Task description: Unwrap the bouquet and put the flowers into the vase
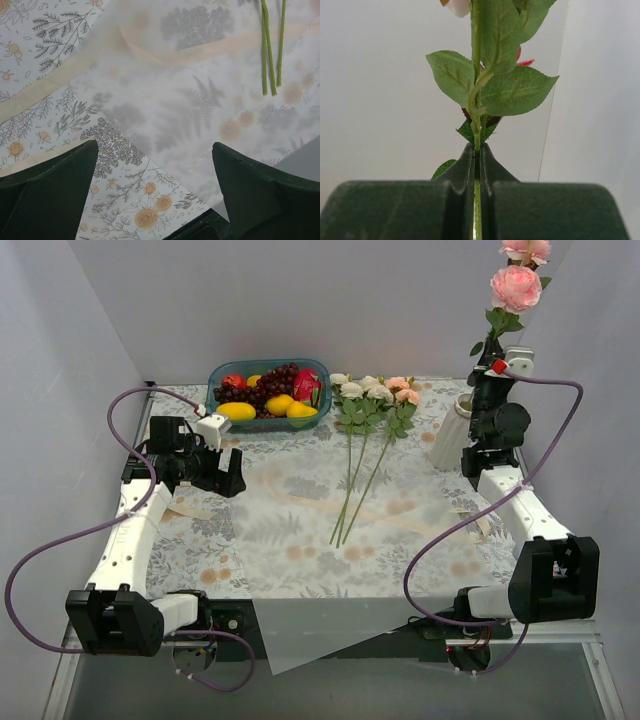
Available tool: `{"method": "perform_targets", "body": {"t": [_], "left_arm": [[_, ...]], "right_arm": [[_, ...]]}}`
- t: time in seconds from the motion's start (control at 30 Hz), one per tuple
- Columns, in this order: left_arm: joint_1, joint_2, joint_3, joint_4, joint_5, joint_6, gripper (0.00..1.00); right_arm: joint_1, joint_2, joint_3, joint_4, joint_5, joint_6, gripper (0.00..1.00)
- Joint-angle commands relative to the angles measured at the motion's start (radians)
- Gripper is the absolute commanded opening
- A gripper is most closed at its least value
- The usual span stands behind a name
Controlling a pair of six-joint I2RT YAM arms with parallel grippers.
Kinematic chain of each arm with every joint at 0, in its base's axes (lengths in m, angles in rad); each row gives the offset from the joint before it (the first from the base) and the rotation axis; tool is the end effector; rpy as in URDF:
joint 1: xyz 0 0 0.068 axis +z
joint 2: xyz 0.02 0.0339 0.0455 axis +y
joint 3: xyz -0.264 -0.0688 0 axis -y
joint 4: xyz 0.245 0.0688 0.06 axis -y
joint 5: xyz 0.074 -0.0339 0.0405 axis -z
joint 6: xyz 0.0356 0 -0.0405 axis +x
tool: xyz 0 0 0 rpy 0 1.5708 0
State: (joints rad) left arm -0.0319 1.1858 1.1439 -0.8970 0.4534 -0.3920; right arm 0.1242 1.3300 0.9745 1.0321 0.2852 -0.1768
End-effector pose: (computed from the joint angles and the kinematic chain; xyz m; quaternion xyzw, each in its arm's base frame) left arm 0.2302 -0.0229 0.3223 -0.0972 0.9237 -0.2725 0.2510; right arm 0.2909 0.0262 0.4086 0.0625 0.4423 -0.0849 0.8906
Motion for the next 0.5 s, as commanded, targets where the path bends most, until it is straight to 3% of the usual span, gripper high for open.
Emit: {"method": "perform_targets", "body": {"t": [0.0,0.27,0.3,0.33,0.47], "left_arm": [[0.006,-0.052,-0.029,0.020,0.014,-0.002,0.98],[0.006,-0.040,-0.042,0.035,0.019,-0.002,0.98],[0.006,-0.038,-0.036,0.036,0.019,-0.001,0.98],[0.006,-0.034,-0.032,0.035,0.019,-0.001,0.98],[0.006,-0.025,-0.018,0.032,0.022,0.005,0.98]], "right_arm": [[-0.012,0.005,0.076,-0.030,-0.015,0.019,0.01],[-0.012,0.003,0.047,-0.056,-0.003,0.022,0.03],[-0.014,-0.005,0.037,-0.063,0.006,0.028,0.20],[-0.014,-0.009,0.026,-0.093,0.020,0.045,0.29],[-0.014,-0.018,0.024,-0.220,0.081,0.088,0.57]]}}
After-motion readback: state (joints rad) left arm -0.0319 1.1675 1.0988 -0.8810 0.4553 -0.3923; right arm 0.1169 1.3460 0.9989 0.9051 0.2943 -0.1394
